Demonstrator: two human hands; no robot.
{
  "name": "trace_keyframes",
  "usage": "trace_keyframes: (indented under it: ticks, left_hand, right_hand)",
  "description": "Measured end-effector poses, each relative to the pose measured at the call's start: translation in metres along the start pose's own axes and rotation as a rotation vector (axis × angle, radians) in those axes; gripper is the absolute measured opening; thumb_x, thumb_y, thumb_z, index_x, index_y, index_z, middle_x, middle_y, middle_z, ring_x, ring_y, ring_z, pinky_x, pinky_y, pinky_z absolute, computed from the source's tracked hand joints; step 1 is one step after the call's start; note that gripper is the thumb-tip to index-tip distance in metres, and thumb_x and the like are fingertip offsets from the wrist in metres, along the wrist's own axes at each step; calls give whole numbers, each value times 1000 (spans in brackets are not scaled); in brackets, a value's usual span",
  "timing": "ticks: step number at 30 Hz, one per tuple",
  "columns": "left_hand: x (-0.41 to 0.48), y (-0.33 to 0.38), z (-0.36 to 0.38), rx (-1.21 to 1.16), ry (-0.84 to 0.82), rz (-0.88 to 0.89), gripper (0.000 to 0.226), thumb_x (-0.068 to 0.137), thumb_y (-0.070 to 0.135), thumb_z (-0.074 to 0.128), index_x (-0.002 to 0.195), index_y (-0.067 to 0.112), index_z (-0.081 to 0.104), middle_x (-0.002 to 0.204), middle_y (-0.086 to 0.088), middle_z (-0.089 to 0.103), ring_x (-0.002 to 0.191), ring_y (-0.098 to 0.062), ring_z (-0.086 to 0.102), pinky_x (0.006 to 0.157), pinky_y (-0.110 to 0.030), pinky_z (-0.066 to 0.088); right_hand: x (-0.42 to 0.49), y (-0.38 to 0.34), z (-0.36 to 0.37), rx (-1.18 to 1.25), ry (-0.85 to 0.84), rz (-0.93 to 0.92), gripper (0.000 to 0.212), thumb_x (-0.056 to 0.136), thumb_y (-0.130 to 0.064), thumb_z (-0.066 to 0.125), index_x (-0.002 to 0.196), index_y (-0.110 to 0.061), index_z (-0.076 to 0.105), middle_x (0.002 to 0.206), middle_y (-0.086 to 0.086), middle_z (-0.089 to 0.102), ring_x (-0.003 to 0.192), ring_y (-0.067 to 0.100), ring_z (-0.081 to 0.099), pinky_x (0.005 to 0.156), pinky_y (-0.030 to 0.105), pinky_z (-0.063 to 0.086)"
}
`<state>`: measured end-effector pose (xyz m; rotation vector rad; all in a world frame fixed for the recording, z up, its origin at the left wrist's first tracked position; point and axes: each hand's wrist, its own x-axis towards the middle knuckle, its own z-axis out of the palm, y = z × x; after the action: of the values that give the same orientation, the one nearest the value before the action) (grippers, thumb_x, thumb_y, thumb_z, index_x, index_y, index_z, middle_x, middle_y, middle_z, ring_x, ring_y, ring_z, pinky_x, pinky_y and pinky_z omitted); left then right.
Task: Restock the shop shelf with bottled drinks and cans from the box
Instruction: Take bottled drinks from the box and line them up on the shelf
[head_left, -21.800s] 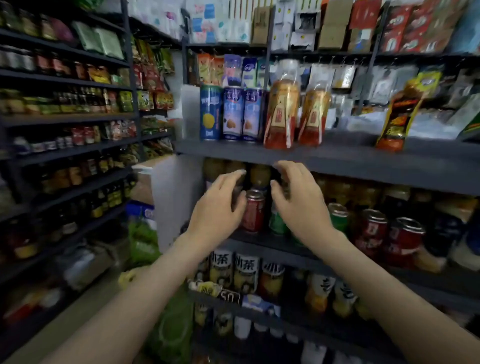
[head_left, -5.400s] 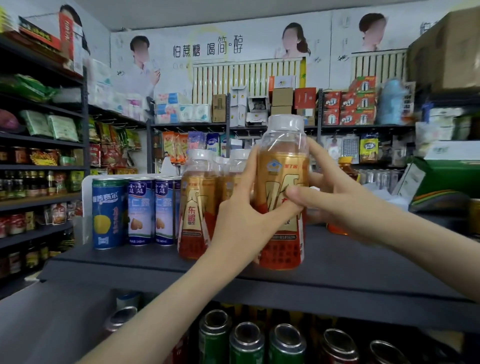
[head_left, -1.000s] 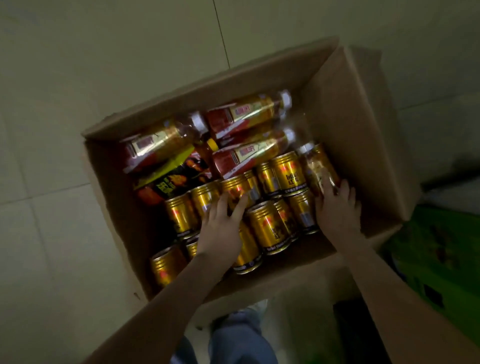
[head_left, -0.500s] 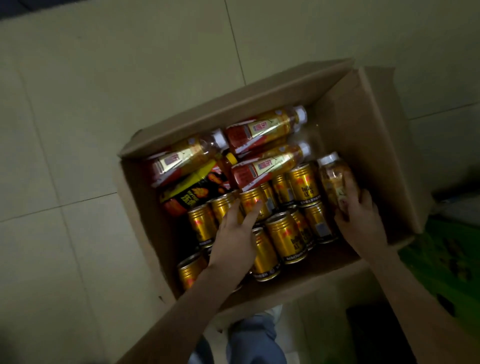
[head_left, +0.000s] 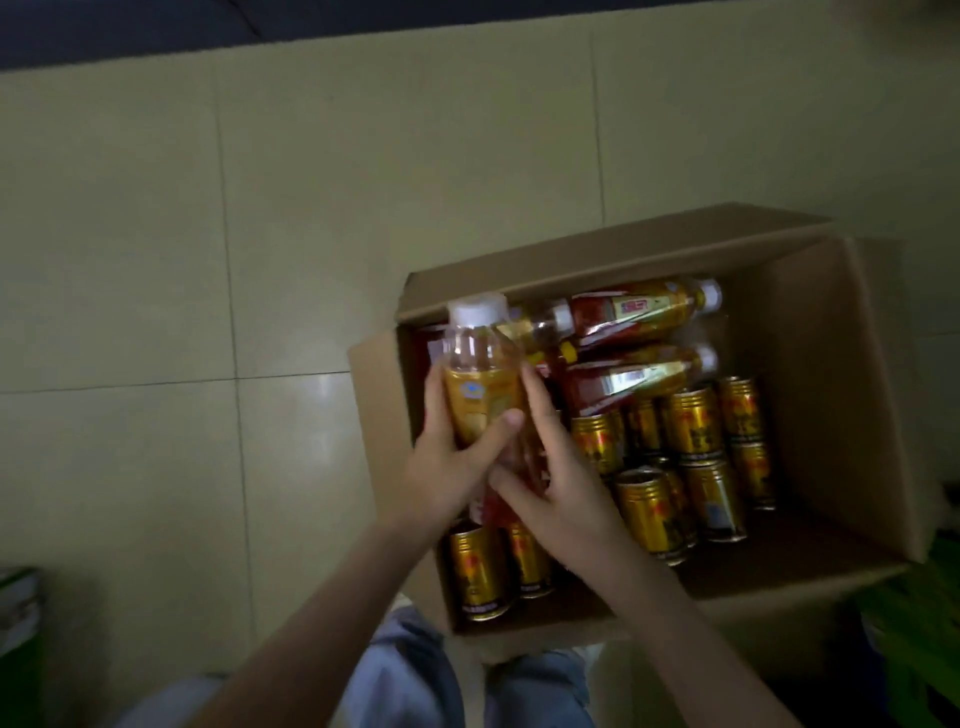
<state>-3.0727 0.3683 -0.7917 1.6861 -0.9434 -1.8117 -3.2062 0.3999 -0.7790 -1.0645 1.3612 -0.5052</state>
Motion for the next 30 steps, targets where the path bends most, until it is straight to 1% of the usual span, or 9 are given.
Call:
trace_keyframes:
  ticks: [2, 4, 7, 10, 12, 16, 21, 24, 30]
  left_hand:
    - [-1, 3, -32, -89, 63, -5, 77, 77, 38, 75, 141, 28, 34, 119, 0, 65, 108, -17, 65, 81, -31, 56]
    - [-2, 3, -57, -152, 88, -25, 68, 77, 31, 68, 138, 29, 38, 115, 0, 67, 104, -19, 67, 78, -33, 57]
    - [-5, -1, -89, -177, 194, -24, 62, 76, 33, 65, 133, 33, 42, 111, 1, 68, 99, -20, 69, 73, -31, 58]
    - [-3, -11, -102, -190, 252, -76, 59, 77, 35, 63, 132, 31, 42, 110, -1, 66, 94, -18, 70, 69, -28, 58]
    - [-1, -15, -105, -188, 263, -106, 60, 78, 35, 62, 134, 29, 40, 111, -3, 64, 90, -16, 71, 66, -26, 57]
    - [3, -25, -103, -159, 254, -163, 65, 76, 36, 67, 135, 27, 42, 110, -5, 67, 86, -19, 72, 66, -30, 58]
    - [-17, -27, -90, -237, 292, -196, 60, 79, 33, 66, 134, 26, 44, 110, -6, 68, 88, -21, 72, 67, -31, 59]
    - [-30, -15, -88, -220, 263, -206, 68, 73, 36, 67, 135, 25, 43, 109, -7, 68, 87, -22, 72, 65, -30, 58]
    - [-49, 23, -92, -121, 194, -171, 70, 70, 37, 68, 135, 25, 44, 102, -5, 71, 81, -21, 73, 60, -28, 57]
  right_hand:
    - [15, -1, 3, -25, -96, 5, 58, 98, -35, 44, 137, -63, 12, 133, -45, 22, 126, -18, 25, 100, 12, 32]
    - [38, 5, 3, -316, 52, -13, 51, 100, -36, 40, 146, -44, 21, 149, -19, 25, 139, 2, 20, 111, 27, 26]
    - [87, 17, 12, -782, 170, -123, 62, 94, -19, 52, 150, -15, 23, 157, 5, 20, 146, 20, 7, 119, 40, 15]
    - [125, 35, 19, -1026, -33, -64, 83, 91, -13, 57, 152, -17, 2, 160, 2, -2, 147, 19, -11, 121, 39, 2]
    - [137, 43, 23, -1177, -21, -88, 93, 85, -9, 63, 152, -15, -2, 159, 5, 4, 146, 23, -2, 119, 36, -6]
    - [151, 42, 27, -1434, 67, -214, 85, 75, -8, 71, 146, -7, 25, 133, 11, 39, 126, 28, 35, 117, 37, 2]
    - [153, 38, 23, -1432, 2, -206, 76, 80, -9, 68, 143, -14, 27, 136, 12, 36, 132, 29, 32, 116, 38, 17]
    - [148, 25, 27, -1521, -47, -262, 71, 78, -2, 61, 139, -16, 29, 129, 10, 43, 124, 28, 38, 103, 39, 29]
    - [122, 9, 12, -1679, 18, -118, 72, 62, -25, 81, 126, -9, 53, 107, 6, 59, 98, 22, 54, 86, 35, 41]
